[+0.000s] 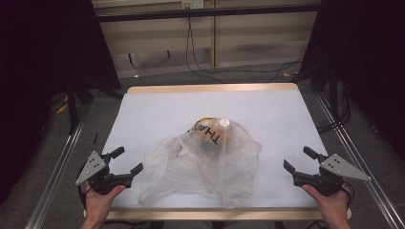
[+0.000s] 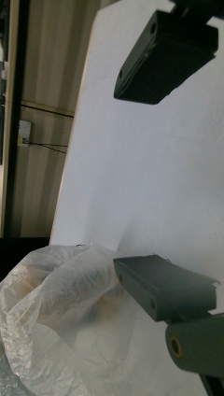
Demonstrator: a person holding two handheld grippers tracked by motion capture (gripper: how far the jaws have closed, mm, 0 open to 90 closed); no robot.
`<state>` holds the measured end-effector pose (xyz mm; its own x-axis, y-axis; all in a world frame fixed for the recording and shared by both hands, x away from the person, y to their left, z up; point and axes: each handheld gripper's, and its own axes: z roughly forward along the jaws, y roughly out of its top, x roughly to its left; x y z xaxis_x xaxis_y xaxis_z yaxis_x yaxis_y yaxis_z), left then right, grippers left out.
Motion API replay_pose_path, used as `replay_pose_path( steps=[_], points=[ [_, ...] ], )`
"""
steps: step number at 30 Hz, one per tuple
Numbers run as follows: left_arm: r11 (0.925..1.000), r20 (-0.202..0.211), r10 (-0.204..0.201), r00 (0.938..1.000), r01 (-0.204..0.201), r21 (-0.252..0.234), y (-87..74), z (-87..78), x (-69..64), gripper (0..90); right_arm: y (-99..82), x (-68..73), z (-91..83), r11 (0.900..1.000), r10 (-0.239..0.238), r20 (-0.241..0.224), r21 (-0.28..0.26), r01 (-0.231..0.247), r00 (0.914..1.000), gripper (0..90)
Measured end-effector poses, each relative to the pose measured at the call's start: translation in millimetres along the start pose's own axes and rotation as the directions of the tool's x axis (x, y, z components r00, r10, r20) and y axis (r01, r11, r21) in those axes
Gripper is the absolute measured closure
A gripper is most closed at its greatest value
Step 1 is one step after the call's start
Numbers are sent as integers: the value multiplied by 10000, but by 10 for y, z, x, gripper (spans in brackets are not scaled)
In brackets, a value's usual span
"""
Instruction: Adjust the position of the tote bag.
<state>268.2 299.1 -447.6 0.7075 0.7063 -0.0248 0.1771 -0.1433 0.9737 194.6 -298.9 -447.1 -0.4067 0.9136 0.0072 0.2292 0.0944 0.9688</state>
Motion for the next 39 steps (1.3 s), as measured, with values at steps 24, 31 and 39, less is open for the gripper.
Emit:
replay_pose_path(
  steps=[24, 31, 39],
  points=[
    [9975, 405, 381, 9985, -404, 575, 105, -150, -139, 370, 166, 402, -102, 9943, -64, -2538, 1016, 333, 9672, 522],
    [9971, 892, 255, 9957, -317, 698, 93, -229, -246, 435, 175, 682, -87, 9865, -483, -3566, 1293, 1005, 9330, 623],
    [9954, 1167, 190, 9930, -298, 913, 101, -220, -358, 491, 171, 887, -52, 9799, -607, -4554, 1423, 1399, 8882, 739]
  ],
)
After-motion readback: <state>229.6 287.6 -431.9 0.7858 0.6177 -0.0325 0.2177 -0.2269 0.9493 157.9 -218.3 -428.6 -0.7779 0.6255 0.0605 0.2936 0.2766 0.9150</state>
